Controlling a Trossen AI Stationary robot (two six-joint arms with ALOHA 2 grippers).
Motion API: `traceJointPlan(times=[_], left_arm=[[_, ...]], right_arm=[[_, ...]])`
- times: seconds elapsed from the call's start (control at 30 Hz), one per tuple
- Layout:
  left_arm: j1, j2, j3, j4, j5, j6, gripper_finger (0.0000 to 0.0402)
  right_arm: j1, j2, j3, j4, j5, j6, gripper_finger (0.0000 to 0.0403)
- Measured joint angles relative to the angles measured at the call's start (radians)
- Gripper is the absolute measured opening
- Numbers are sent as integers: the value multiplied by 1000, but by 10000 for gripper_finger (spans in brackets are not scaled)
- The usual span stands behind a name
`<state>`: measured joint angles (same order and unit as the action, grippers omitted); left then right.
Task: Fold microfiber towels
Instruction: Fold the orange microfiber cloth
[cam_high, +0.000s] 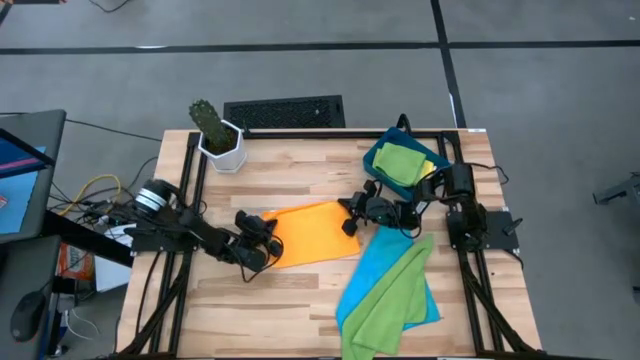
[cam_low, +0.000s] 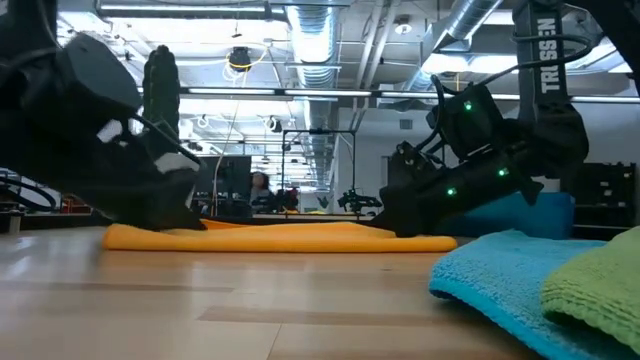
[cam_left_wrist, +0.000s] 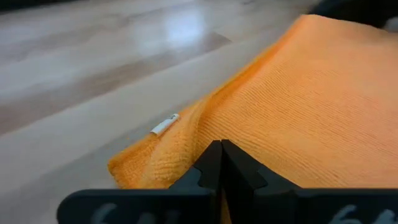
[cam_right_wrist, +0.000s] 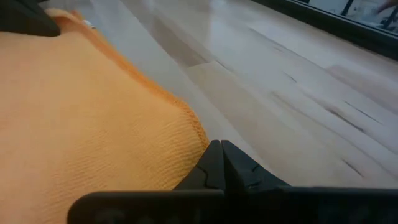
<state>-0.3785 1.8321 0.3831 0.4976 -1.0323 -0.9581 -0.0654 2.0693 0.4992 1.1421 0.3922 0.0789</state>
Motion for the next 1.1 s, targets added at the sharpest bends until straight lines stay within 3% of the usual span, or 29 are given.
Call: traceJointPlan(times=[0.13,0.37,0.47,0.57,0.8,1.1], left_arm=[[38,46,18,-11,-7,-14,0],[86,28,9,-29,40,69,0],[116,6,12,-30,83,141,0],[146,-35,11,-37,126,207,0],[217,-135,8,-55,241,389,0],[225,-448,14,-105,215,520,0]], right_arm=[[8,-38,-11,-9,15,-5,14],[107,-390,-110,-62,168,-115,22],[166,-516,-181,-73,142,-125,13],[229,-534,-245,-66,99,-95,8],[331,-273,-221,150,75,-42,14],[404,132,-80,332,27,52,10]])
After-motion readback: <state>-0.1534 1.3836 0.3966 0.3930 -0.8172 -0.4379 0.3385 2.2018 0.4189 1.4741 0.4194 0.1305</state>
